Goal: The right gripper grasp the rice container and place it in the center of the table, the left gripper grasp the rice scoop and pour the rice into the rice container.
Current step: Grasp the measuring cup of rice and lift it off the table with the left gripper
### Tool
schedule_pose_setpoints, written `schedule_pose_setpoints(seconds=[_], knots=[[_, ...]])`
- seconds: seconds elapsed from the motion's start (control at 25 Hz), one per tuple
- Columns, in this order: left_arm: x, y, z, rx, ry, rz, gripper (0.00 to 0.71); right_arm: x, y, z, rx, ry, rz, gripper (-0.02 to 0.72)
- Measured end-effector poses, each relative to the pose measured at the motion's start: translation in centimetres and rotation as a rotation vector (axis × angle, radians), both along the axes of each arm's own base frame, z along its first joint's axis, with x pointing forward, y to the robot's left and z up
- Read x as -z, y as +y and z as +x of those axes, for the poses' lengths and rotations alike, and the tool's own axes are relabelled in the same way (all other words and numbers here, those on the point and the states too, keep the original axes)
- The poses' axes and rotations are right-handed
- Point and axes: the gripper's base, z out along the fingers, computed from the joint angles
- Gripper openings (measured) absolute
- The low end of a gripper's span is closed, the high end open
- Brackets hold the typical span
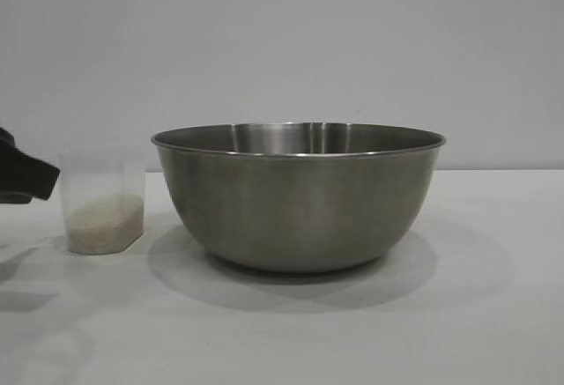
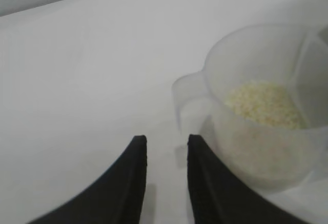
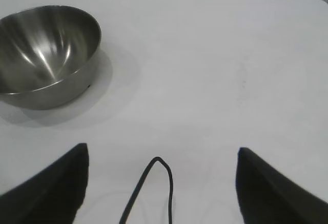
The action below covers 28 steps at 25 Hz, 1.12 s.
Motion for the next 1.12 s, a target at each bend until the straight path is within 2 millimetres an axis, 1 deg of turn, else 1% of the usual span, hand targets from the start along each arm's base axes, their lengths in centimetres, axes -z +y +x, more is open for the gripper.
schedule_pose_setpoints(seconds=[0.12,0.2,0.48,0.88,1.12], knots=[[0.0,0.7,0.4,0.025,0.002,-0.022,0.146,0.0,0.0,0.0,0.0,0.0,0.0,0.51],[0.0,0.9,0.5,0.052,0.005,-0.036,0.146,0.0,0.0,0.0,0.0,0.0,0.0,0.51],[-0.1,0.5,0.7,0.104,0.002,-0.047,0.146,0.0,0.0,0.0,0.0,0.0,0.0,0.51],[-0.5,0.2,2.0,0.083,-0.04,-0.06,0.146,0.0,0.0,0.0,0.0,0.0,0.0,0.51],[0.6,-0.3,3.3,0.08,-0.033,-0.058,0.146,0.0,0.0,0.0,0.0,0.0,0.0,0.51]])
